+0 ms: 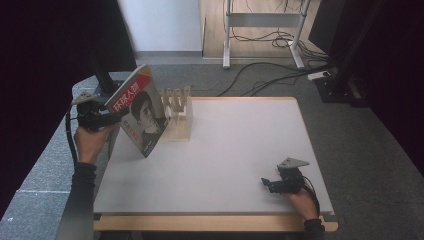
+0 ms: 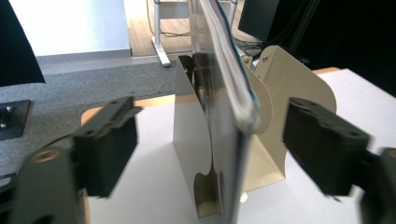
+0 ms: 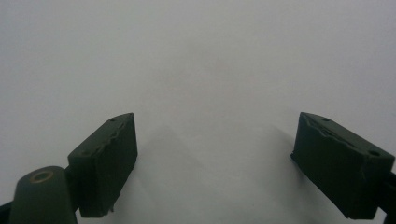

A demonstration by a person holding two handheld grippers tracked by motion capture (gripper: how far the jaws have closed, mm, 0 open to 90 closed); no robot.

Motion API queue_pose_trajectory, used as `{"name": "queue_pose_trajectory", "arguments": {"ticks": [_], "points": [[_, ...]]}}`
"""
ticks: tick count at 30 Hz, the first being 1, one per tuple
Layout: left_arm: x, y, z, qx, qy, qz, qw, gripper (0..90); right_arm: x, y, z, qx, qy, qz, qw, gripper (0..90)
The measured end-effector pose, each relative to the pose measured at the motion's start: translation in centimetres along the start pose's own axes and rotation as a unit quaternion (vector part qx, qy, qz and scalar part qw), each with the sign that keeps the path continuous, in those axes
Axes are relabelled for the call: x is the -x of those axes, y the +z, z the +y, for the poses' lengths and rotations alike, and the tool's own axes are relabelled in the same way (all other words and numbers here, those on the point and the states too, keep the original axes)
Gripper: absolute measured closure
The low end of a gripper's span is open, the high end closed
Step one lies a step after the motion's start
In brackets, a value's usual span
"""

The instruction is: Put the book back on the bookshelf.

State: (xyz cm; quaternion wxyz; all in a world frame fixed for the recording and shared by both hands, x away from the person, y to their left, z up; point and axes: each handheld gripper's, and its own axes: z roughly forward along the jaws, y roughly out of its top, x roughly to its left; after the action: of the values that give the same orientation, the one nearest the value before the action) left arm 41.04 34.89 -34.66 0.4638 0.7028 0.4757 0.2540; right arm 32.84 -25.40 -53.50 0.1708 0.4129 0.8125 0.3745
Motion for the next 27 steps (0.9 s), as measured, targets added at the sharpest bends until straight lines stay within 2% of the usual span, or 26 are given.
{"name": "queue_pose_trajectory", "arguments": {"ticks": [2,5,9,11,20,23,27], "points": [[0.2,-0.4,-0.4,-0.002,0.008,0.002,1.0,12.8,0.0,0.0,0.0,0.0,-0.001,0.0,1.0,13.1],[0.4,-1.0,-1.1,-0.004,0.01,-0.007,0.9999,10.1,-0.1,0.0,0.0,-0.002,-0.004,-0.002,1.0,13.2],[1.1,-1.5,-1.9,-0.016,0.028,-0.003,0.9995,3.1,-0.2,0.1,0.0,-0.004,-0.008,-0.007,0.9999,13.2],[1.5,-1.9,-2.4,-0.018,0.032,-0.007,0.9993,0.0,-0.2,0.0,0.0,-0.005,-0.008,-0.007,0.9999,13.1],[3.5,-3.3,-4.8,-0.02,0.041,-0.033,0.9984,0.0,-0.2,0.1,0.0,-0.005,-0.007,-0.008,0.9999,13.0],[4.1,-3.4,-5.8,-0.022,0.041,-0.045,0.9979,0.0,-0.2,0.0,0.0,-0.005,-0.007,-0.007,0.9999,13.0],[5.1,-3.3,-6.9,-0.03,0.052,-0.057,0.9966,0.0,-0.2,0.0,0.0,-0.005,-0.008,-0.008,0.9999,13.1]]}}
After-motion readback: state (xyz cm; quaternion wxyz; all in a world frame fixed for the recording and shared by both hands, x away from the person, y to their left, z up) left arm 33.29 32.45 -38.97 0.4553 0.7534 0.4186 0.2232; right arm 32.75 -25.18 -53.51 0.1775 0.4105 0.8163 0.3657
